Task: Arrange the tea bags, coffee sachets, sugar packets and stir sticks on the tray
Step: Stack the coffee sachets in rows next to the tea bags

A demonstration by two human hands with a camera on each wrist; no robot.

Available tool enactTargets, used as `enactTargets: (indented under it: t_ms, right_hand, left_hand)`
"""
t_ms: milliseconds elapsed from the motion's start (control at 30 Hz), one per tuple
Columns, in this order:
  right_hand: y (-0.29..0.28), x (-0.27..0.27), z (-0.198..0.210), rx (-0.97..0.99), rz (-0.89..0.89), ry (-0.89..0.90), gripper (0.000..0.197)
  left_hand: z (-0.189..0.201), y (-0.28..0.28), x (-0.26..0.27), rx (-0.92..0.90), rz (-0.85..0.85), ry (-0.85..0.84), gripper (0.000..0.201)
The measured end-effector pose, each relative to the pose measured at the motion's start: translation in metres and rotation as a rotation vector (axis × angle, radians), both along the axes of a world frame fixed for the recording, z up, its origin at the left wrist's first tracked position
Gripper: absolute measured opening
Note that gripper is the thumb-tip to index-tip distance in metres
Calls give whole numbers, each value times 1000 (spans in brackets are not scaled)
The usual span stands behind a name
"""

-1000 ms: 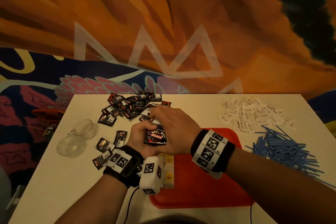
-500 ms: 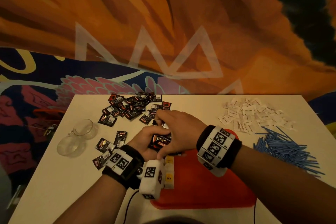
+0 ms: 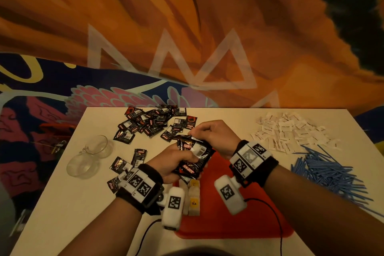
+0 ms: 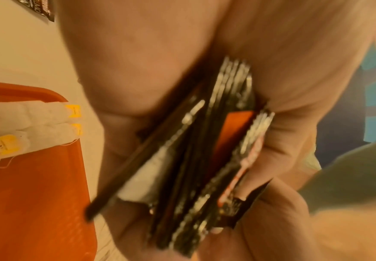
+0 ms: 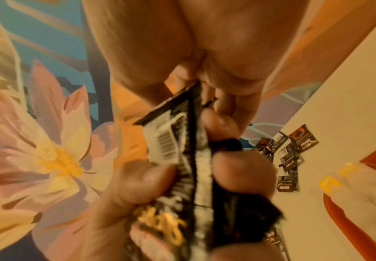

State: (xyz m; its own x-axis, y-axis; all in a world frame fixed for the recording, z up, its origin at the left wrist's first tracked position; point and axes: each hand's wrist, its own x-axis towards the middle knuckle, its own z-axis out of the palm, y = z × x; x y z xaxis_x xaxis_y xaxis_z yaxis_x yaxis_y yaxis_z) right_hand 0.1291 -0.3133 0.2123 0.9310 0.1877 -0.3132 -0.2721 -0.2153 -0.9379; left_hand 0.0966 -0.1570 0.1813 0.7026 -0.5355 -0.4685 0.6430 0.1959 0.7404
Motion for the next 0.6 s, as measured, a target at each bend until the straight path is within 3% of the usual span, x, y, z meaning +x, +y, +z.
enactTargets:
  t_ms: [133, 233, 300, 400, 467, 500, 600]
  right_hand:
    - [-3, -2, 0, 126, -22, 126, 10]
    - [-7, 1, -4, 124, -227, 16, 22]
    - [-11, 4, -4, 113, -393, -92, 31]
    - [-19, 5, 6, 266, -535, -116, 36]
    - [-16, 0, 8, 317, -453, -78, 30]
    - [-13, -4, 6, 246, -381, -92, 27]
    - [0, -13, -5, -163, -153, -208, 23]
  left_hand:
    - [0, 0, -1, 22, -61, 6, 49]
    - [1, -1, -2, 32, -75, 0, 48]
    - [-3, 2, -2, -15, 9, 21, 52]
    - [-13, 9, 2, -204, 261, 156, 53]
    - [-18, 13, 5, -323, 409, 214, 43]
    - [-17, 14, 6, -344, 453, 213, 41]
    - [-14, 11, 6, -314, 415, 141, 70]
